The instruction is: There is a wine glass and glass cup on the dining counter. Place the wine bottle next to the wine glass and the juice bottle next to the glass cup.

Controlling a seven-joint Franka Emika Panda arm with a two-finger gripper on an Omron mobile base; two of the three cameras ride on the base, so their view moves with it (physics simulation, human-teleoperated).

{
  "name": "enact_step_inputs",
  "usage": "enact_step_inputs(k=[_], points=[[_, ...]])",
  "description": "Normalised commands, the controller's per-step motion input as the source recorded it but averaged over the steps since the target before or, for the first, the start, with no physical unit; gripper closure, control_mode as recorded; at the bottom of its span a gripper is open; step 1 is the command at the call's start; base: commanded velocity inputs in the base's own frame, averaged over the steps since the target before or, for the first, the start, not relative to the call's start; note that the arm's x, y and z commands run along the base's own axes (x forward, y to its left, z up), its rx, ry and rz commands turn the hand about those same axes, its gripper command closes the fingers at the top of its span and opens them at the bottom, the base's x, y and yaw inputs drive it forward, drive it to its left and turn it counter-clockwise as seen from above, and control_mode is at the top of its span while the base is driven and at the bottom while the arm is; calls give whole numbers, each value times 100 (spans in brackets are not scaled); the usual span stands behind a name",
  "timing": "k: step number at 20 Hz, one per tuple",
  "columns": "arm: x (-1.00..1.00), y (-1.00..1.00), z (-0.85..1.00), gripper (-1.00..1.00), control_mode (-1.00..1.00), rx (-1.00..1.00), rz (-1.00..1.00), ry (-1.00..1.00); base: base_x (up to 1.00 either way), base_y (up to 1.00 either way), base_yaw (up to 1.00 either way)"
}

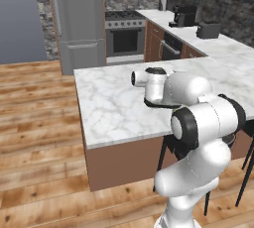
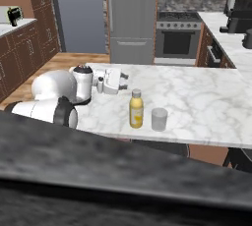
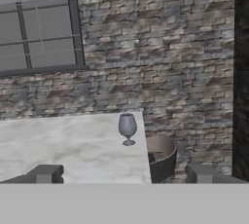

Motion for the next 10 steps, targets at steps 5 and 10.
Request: enact_step_inputs(k=[5,10], points=[[-89,14,61,-100,-100,18,-1,16,0,0,0],[-100,18,49,-100,-100,22,3,21,0,0,0]])
